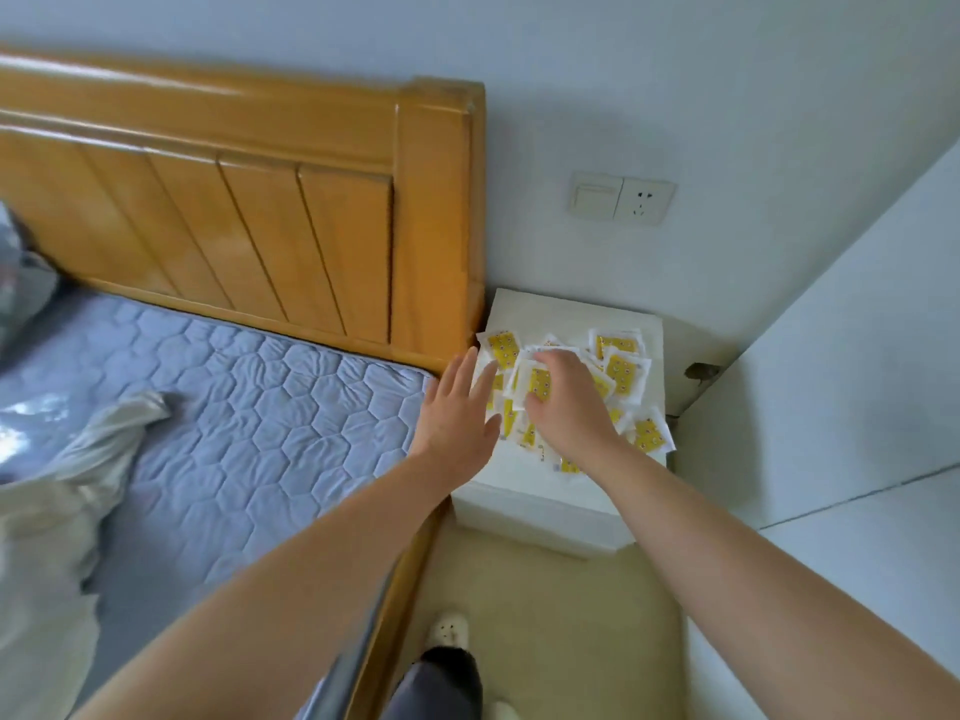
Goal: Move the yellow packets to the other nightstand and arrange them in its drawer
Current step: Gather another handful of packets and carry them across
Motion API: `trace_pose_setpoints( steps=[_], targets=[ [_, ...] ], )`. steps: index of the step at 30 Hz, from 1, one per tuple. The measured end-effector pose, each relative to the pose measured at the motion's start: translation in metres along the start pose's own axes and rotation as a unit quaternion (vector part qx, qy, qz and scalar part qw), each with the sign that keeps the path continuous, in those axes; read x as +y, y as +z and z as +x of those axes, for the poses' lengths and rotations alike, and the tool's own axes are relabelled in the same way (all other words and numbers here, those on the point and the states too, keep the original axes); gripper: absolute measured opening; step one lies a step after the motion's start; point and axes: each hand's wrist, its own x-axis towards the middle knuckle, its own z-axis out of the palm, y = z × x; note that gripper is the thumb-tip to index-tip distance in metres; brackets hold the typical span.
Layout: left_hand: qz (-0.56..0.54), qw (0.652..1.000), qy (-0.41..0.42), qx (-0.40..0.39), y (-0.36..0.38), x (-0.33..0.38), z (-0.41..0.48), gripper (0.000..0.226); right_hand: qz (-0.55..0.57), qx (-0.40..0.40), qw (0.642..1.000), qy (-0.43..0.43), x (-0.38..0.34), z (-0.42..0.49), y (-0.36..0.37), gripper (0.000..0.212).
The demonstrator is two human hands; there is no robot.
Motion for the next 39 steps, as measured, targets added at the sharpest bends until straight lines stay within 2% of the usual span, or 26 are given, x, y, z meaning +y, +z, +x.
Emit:
trace_pose_setpoints(
  steps=[7,11,14,19,24,27,33,39],
  targets=[
    [0.057,0.985,-0.109,0.121,-0.088,-0.054,-0.151,0.064,-0.134,0.003,0.969,-0.208,-0.132,-0.077,0.008,0.055],
    [0.098,0.960,-0.193,0.180,-0.131,-0.101,-0.263,0.067,-0.183,0.026,0.928,-0.322,-0.216,-0.146,0.042,0.056],
    [0.128,0.935,-0.248,0.219,-0.156,-0.138,-0.369,0.069,-0.193,0.011,0.906,-0.376,-0.280,-0.216,0.083,0.057],
    [0.170,0.881,-0.352,0.266,-0.188,-0.197,-0.568,0.072,-0.165,0.024,0.865,-0.474,-0.389,-0.358,0.158,0.061],
    [0.195,0.826,-0.442,0.291,-0.201,-0.233,-0.735,0.072,-0.130,-0.005,0.823,-0.552,-0.488,-0.488,0.221,0.063],
    [0.200,0.797,-0.484,0.302,-0.199,-0.248,-0.799,0.071,-0.119,-0.018,0.788,-0.604,-0.531,-0.540,0.251,0.058],
    [0.226,0.717,-0.565,0.339,-0.194,-0.277,-0.917,0.075,-0.087,-0.048,0.716,-0.691,-0.602,-0.627,0.311,0.057],
    [0.249,0.646,-0.650,0.312,-0.176,-0.275,-1.036,0.076,-0.051,-0.105,0.661,-0.741,-0.644,-0.735,0.357,0.059]
  ],
)
